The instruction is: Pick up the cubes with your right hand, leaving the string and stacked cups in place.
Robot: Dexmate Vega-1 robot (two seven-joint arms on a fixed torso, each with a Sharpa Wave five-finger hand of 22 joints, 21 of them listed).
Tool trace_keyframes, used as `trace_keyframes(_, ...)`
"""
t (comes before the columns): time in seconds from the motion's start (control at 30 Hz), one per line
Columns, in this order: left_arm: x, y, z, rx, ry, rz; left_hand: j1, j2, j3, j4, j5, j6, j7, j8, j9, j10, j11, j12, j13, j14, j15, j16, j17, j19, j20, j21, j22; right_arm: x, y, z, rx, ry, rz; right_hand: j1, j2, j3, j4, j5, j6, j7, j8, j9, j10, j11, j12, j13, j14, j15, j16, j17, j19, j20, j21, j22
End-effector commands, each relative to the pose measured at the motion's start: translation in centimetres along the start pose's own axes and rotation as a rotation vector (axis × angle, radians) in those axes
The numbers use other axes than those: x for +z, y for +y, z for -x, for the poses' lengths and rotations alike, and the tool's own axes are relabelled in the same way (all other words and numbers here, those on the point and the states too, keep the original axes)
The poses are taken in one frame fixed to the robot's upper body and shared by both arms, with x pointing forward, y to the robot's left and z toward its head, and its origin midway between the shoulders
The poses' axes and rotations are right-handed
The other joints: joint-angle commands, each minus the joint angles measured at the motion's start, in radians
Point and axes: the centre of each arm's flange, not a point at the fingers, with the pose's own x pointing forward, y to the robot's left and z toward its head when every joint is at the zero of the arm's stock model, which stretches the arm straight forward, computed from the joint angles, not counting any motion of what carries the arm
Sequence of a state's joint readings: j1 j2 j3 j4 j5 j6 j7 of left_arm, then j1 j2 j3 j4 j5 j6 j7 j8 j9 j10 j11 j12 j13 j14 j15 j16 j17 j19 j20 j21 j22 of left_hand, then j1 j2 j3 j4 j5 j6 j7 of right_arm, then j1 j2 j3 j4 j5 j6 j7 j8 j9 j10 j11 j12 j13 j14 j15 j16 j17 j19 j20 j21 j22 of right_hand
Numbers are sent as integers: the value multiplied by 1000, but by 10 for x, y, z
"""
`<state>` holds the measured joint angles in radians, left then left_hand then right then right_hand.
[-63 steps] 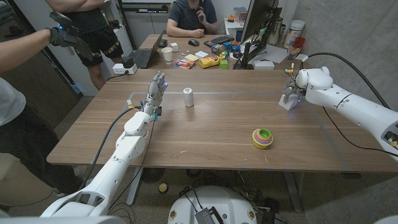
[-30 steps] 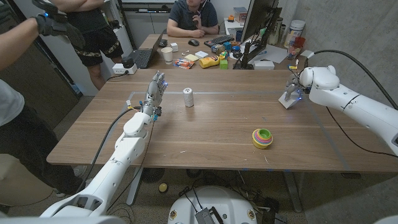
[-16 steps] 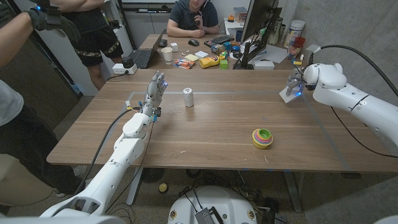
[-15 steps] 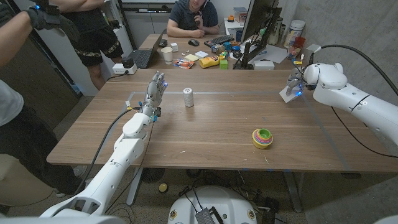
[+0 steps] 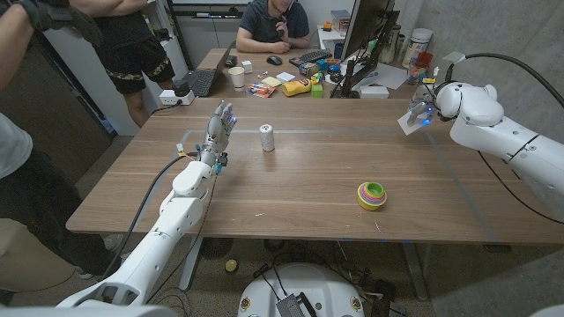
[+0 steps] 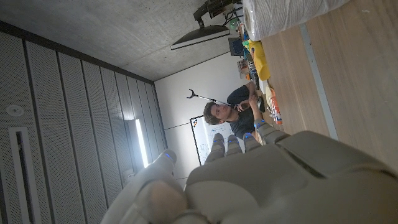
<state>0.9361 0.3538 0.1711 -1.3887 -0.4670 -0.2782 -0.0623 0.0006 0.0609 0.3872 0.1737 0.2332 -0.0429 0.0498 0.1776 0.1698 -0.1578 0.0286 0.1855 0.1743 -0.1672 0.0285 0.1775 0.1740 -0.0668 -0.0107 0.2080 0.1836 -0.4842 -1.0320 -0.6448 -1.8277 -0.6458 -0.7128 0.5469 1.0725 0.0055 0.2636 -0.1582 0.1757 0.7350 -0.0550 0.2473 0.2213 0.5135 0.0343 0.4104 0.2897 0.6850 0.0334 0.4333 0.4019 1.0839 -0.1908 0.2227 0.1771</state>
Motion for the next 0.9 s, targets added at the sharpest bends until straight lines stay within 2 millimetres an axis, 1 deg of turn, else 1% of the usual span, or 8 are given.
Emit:
trace_keyframes(0.03, 3, -1, 3, -6, -7, -2, 7, 68, -7, 1, 6, -2, -5, 2, 3, 0, -1, 6, 2, -47, -1, 4, 2, -2, -2, 2, 2, -2, -17, 21, -89, -18, -25, 166, 158, 5, 9, 1, 21, 19, -1, 4, 61, -40, 80, 48, 118, -261, 5, 8, 8, -13, 9, 4)
trace_keyframes(0.2, 3, -2, 4, -6, -8, -1, 7, 68, -8, 1, 6, -1, -4, 2, 3, -1, -1, 6, 2, -47, -1, 4, 2, -2, -2, 2, 2, -5, -24, 29, -130, -24, -45, 172, 157, 5, 8, 1, 25, 18, -1, 5, 61, -40, 84, 51, 121, -261, 3, 10, 10, -14, 10, 4)
trace_keyframes(0.4, 3, -2, 5, -6, -9, 1, 7, 69, -10, 1, 6, -1, -4, 2, 3, -2, 0, 6, 2, -46, -1, 4, 2, -2, -3, 2, 2, -2, -36, 39, -185, -44, -45, 174, 159, 5, 10, 1, 26, 19, -3, 6, 59, -43, 87, 54, 124, -259, -1, 11, 9, -14, 10, 4)
trace_keyframes(0.77, 2, -1, 6, 4, -11, 3, 7, 69, -12, 1, 7, -1, -2, 2, 3, -2, 0, 5, 2, -48, 0, 3, 2, -2, -2, 2, 1, 1, -53, 45, -246, -48, -34, 173, 162, 3, 17, 1, 31, 21, -6, 8, 56, -42, 92, 60, 131, -259, -8, 14, 9, -13, 11, 4)
trace_keyframes(0.9, 2, 0, 6, 4, -11, 3, 7, 69, -13, 1, 7, -2, -2, 2, 3, -3, 0, 5, 2, -48, 0, 3, 2, -2, -2, 1, 1, 3, -60, 47, -266, -50, -32, 176, 165, 4, 18, 1, 34, 23, -7, 9, 57, -47, 95, 62, 135, -260, -10, 15, 8, -14, 11, 5)
